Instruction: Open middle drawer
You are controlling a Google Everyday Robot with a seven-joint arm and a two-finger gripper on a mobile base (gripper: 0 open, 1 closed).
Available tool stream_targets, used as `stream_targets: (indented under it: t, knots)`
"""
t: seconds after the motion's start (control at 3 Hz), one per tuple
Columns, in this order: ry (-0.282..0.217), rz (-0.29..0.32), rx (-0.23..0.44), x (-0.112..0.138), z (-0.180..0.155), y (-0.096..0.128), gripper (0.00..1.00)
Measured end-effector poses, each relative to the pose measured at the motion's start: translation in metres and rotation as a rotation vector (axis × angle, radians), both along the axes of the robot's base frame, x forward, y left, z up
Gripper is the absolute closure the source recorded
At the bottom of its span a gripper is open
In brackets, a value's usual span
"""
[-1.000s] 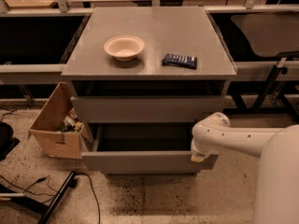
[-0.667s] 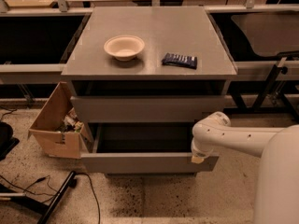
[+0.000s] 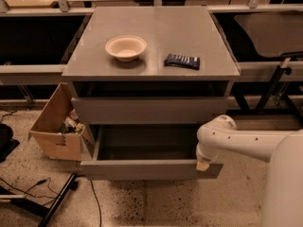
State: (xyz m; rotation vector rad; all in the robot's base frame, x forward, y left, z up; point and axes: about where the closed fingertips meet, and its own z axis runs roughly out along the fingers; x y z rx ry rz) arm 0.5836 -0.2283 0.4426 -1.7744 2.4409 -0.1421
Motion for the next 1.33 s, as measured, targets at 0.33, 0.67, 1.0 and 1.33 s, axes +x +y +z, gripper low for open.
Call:
stream_targets:
  t: [0.33, 0.67, 1.0, 1.33]
  knots:
    - [0.035, -0.013, -0.004, -0.018, 0.001, -0.007, 1.00]
    - [0.035, -0.013, -0.004, -0.018, 0.002, -0.006, 1.00]
    - [0.072, -0.023, -0.001, -0.036, 0.001, -0.014, 1.00]
    - [0.072, -0.023, -0.001, -0.036, 0.001, -0.011, 1.00]
